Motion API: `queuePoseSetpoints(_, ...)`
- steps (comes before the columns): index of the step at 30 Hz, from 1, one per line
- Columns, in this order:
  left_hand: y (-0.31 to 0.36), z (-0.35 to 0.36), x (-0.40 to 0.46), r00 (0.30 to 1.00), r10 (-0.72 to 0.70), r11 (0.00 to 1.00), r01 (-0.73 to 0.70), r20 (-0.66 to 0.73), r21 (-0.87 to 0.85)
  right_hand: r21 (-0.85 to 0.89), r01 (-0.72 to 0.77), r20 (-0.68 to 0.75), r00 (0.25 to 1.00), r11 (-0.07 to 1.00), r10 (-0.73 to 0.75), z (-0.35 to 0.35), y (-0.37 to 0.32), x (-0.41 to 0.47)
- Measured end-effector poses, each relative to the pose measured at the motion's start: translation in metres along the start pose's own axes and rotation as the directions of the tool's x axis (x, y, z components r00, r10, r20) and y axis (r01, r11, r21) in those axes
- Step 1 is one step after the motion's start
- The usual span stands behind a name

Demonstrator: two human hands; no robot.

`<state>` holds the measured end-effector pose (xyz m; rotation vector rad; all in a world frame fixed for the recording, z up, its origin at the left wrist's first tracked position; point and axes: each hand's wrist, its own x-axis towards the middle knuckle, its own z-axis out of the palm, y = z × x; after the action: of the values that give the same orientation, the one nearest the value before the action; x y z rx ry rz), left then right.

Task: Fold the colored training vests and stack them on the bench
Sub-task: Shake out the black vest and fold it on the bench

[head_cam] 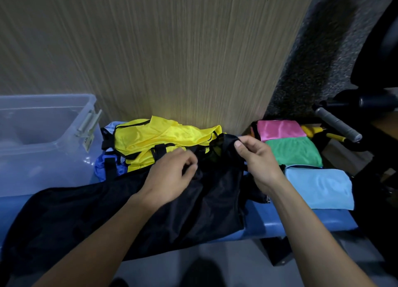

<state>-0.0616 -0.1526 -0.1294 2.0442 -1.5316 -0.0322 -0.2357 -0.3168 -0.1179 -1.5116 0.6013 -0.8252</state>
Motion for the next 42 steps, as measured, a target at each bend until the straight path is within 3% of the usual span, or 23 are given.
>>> queuePoseSetpoints(2,0.013,-0.001,0.011,0.99,-0.074,0.962,0.038,-0.122,-0.271,0.037,-0.003,0.043,0.999,0.999,0.002,0.003,-0.005,-0.009)
queuePoseSetpoints(4,0.027,0.002,0.019,0.993,-0.09,0.9,0.046,-0.081,-0.434,0.063,0.001,0.073,0.997,0.998,-0.005,0.006,-0.01,-0.016)
queuePoseSetpoints(8,0.046,0.012,0.024,0.996,-0.041,0.787,0.078,0.073,-0.613,0.03,0.038,0.073,0.997,0.999,-0.04,0.013,-0.016,-0.028)
queuePoseSetpoints(13,0.052,0.011,0.029,0.993,-0.121,0.694,0.085,0.001,-0.715,0.031,-0.037,-0.053,0.998,0.999,0.039,0.012,-0.021,-0.033)
queuePoseSetpoints(16,0.051,0.006,0.033,0.99,-0.138,0.67,0.068,-0.034,-0.739,0.193,-0.177,-0.014,0.983,0.965,0.184,0.007,-0.023,-0.036)
queuePoseSetpoints(18,0.053,0.001,0.032,0.993,-0.115,0.63,0.048,-0.032,-0.775,0.293,-0.349,0.097,0.937,0.89,0.336,0.005,-0.027,-0.038)
queuePoseSetpoints(21,0.057,-0.006,0.028,0.993,-0.077,0.525,0.114,0.086,-0.844,0.141,-0.598,0.21,0.797,0.789,0.566,0.003,-0.027,-0.04)
queuePoseSetpoints(23,0.058,-0.007,0.026,0.987,-0.056,0.481,0.162,0.154,-0.862,0.107,-0.652,0.214,0.753,0.751,0.623,0.005,-0.025,-0.039)
queuePoseSetpoints(27,0.056,-0.01,0.024,0.981,-0.078,0.473,0.193,0.177,-0.86,0.43,-0.469,0.094,0.873,0.771,0.479,0.01,-0.032,-0.036)
queuePoseSetpoints(30,0.052,-0.011,0.026,0.99,-0.118,0.541,0.129,0.077,-0.831,0.484,-0.337,0.005,0.924,0.808,0.383,0.008,-0.041,-0.039)
queuePoseSetpoints(32,0.048,-0.01,0.03,0.991,-0.132,0.631,0.075,-0.012,-0.772,0.444,-0.322,0.009,0.935,0.836,0.355,0.007,-0.042,-0.042)
queuePoseSetpoints(33,0.048,-0.01,0.031,0.994,-0.112,0.631,0.058,-0.017,-0.774,0.42,-0.318,0.017,0.939,0.85,0.343,0.007,-0.044,-0.045)
queuePoseSetpoints(37,0.056,-0.008,0.031,0.998,-0.045,0.529,0.059,0.042,-0.847,0.246,-0.298,0.056,0.954,0.923,0.293,-0.001,-0.048,-0.05)
queuePoseSetpoints(39,0.064,-0.011,0.029,0.997,-0.075,0.48,0.029,-0.008,-0.877,-0.015,-0.207,-0.106,0.973,0.978,0.204,-0.015,-0.044,-0.049)
queuePoseSetpoints(40,0.066,-0.011,0.03,0.994,-0.093,0.475,0.001,-0.049,-0.88,-0.244,-0.156,-0.234,0.967,0.957,0.098,-0.026,-0.039,-0.047)
queuePoseSetpoints(42,0.068,-0.015,0.032,0.986,-0.111,0.485,-0.057,-0.126,-0.873,-0.685,-0.185,-0.346,0.934,0.705,-0.092,-0.05,-0.029,-0.043)
